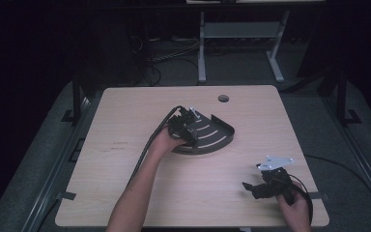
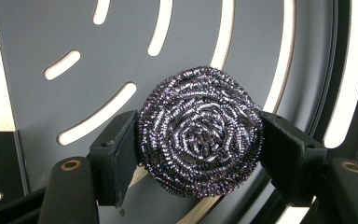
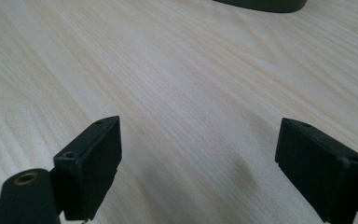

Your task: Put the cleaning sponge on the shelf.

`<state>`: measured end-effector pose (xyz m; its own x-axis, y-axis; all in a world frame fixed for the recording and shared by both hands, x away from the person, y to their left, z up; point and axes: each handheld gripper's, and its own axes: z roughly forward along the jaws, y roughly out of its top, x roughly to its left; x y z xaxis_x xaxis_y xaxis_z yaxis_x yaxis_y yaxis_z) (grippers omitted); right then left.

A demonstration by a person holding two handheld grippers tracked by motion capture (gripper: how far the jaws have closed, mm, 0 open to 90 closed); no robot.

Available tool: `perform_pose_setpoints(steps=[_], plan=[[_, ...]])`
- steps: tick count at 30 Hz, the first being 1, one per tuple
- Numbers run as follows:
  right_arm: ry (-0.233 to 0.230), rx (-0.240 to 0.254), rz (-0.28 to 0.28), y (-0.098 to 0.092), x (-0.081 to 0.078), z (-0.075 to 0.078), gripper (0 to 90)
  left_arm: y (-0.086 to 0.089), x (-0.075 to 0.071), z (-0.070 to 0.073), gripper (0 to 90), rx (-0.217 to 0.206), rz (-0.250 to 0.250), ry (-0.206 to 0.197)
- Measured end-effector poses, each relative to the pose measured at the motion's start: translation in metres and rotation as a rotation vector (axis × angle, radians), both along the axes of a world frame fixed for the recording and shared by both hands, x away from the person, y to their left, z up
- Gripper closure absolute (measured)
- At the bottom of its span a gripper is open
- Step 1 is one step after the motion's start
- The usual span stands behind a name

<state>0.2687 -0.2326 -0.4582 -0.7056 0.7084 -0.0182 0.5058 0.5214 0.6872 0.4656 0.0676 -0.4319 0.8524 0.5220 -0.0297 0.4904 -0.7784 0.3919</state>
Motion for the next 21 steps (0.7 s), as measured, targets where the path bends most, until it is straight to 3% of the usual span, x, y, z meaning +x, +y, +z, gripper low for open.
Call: perform_pose_setpoints(steps=[7,16,18,21], plan=[[-0.001,-0.002,-0.003,0.000,0.000,0.000,14.0,0.001,-0.002,0.003,26.7,0.006,0.001,-0.014],[0.005,-0.007,-0.005,0.001,0.001,-0.001,14.0,0.000,-0.005,0.010,20.7,-0.018,-0.006,-0.034],[0.011,0.002,-0.009,0.001,0.001,-0.001,14.0,0.001,-0.005,0.011,19.6,-0.043,0.001,-0.022],[0.011,-0.002,-0.007,0.002,0.001,-0.001,14.0,0.002,-0.005,0.013,19.4,-0.036,-0.004,-0.032]])
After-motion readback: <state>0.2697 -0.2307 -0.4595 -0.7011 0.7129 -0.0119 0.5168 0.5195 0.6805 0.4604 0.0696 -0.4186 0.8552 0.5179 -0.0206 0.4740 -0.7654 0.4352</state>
